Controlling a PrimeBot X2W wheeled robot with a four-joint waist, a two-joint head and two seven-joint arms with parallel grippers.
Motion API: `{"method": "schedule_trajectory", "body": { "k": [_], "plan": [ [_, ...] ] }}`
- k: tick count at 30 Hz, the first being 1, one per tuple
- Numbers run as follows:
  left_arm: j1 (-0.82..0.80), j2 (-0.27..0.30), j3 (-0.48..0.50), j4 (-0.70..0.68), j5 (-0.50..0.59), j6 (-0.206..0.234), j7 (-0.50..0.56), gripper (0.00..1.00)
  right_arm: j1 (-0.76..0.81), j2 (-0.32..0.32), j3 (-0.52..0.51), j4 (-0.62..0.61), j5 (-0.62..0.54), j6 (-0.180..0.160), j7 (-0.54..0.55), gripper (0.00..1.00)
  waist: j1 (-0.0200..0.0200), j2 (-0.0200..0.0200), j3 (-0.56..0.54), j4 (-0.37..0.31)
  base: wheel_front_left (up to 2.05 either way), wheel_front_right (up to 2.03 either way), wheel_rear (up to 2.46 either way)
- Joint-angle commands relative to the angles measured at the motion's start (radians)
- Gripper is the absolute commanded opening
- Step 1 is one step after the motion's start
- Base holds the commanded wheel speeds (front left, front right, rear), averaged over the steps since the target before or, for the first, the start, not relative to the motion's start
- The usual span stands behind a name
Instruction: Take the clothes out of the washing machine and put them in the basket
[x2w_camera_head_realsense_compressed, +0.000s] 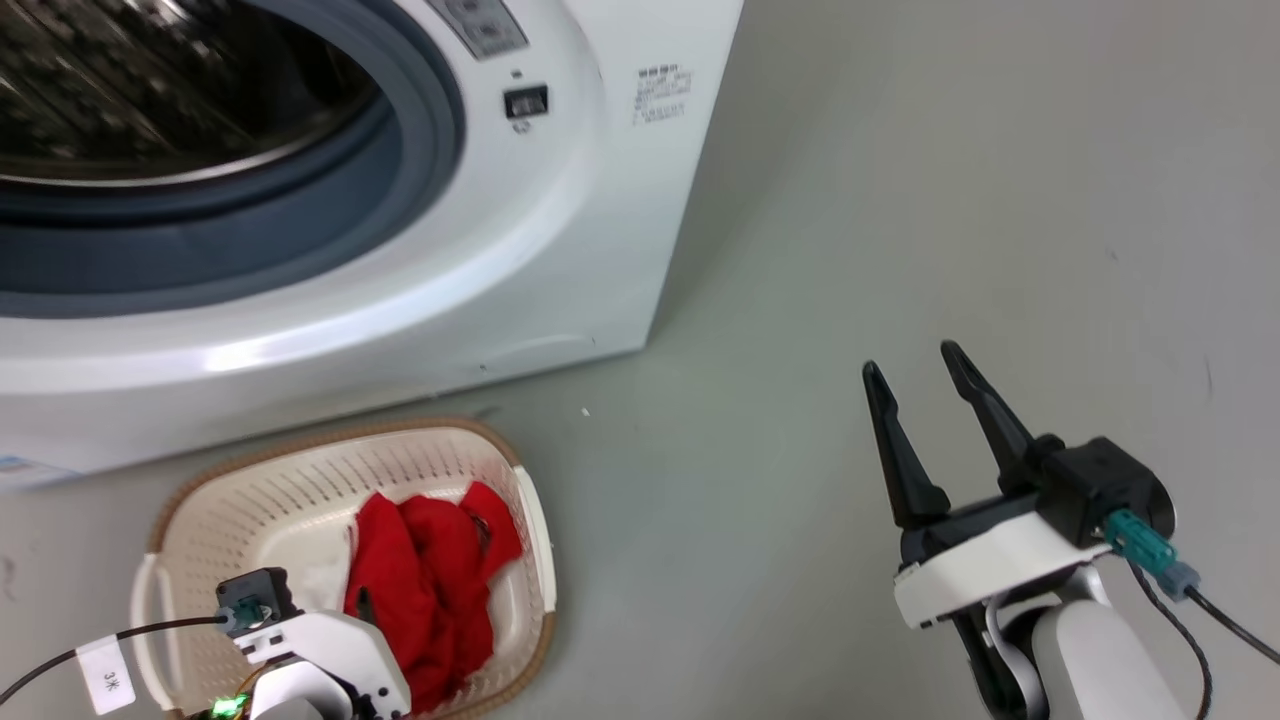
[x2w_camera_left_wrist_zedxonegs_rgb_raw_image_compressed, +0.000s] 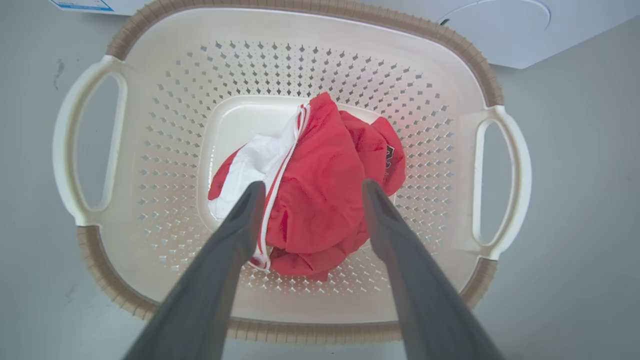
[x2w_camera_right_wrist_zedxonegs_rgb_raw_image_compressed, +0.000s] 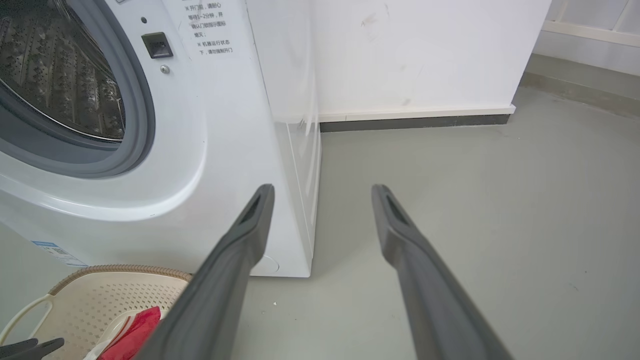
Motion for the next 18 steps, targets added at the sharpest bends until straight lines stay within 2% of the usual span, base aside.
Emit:
{"method": "schedule_trajectory", "body": {
  "k": [1, 5, 18],
  "plan": [
    [0.017, -0.012, -0.002, -0.021, 0.008, 0.000, -0.009, 1.00, 0.027, -0.001, -0.010, -0.007, -0.005, -0.001, 0.006, 1.00, 0.0000, 0.0000, -0.101, 0.046, 0.00, 0.00, 0.00],
    [0.058, -0.020, 0.002, -0.129, 0.020, 0.010, -0.014, 1.00, 0.071, -0.001, -0.028, -0.027, -0.019, -0.001, 0.028, 1.00, 0.0000, 0.0000, -0.168, 0.074, 0.00, 0.00, 0.00],
    [0.235, -0.066, 0.016, -0.666, 0.121, 0.021, -0.013, 1.00, 0.191, -0.001, -0.058, -0.123, -0.079, -0.001, 0.110, 1.00, 0.0000, 0.0000, -0.313, 0.169, 0.00, 0.00, 0.00]
  ]
}}
